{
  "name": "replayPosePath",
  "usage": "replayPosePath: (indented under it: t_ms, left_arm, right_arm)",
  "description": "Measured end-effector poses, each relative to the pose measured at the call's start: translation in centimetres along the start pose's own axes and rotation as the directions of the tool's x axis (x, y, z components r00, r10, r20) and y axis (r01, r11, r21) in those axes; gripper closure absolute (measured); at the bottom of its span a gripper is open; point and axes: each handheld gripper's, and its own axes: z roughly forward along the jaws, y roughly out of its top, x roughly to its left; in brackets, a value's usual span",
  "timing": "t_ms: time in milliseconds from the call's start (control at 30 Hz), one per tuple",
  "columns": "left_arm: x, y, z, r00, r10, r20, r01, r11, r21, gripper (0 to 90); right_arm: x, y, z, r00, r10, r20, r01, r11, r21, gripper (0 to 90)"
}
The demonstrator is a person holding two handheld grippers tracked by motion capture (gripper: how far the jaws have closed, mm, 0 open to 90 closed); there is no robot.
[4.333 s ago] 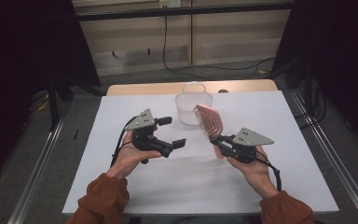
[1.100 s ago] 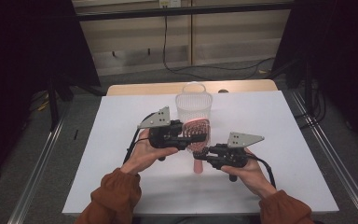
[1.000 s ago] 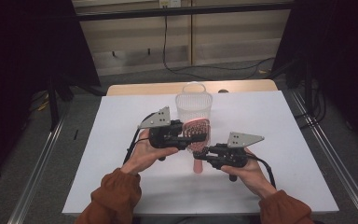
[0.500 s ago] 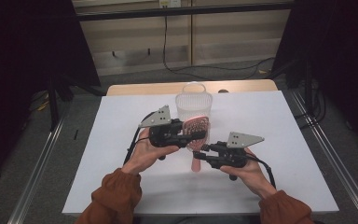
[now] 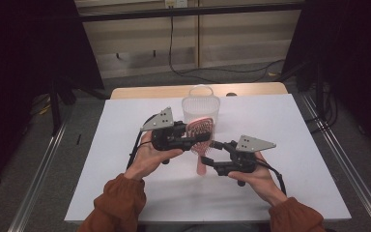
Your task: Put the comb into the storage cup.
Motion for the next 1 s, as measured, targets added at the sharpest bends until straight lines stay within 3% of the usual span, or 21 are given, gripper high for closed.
replayPosePath:
  t_ms: [267, 633, 1000]
  left_arm:
    - [0.3, 0.0, -0.4, 0.9992, -0.019, -0.036, 0.019, 0.9998, -0.004, 64.3]
    - [0.7, 0.1, -0.9, 0.9970, -0.008, -0.077, 0.007, 0.9999, -0.009, 64.3]
    - [0.9, 0.1, -1.4, 0.9925, -0.022, -0.120, 0.022, 0.9998, -0.004, 64.3]
  right_arm:
    - [-0.2, 0.2, -0.3, 0.9995, 0.011, 0.031, -0.011, 1.000, -0.004, 20.4]
    - [-0.4, 0.3, -0.7, 0.9972, 0.009, 0.074, -0.008, 1.000, -0.008, 8.0]
    - [-0.5, 0.6, -1.5, 0.9904, 0.000, 0.138, 0.003, 1.000, -0.020, 3.7]
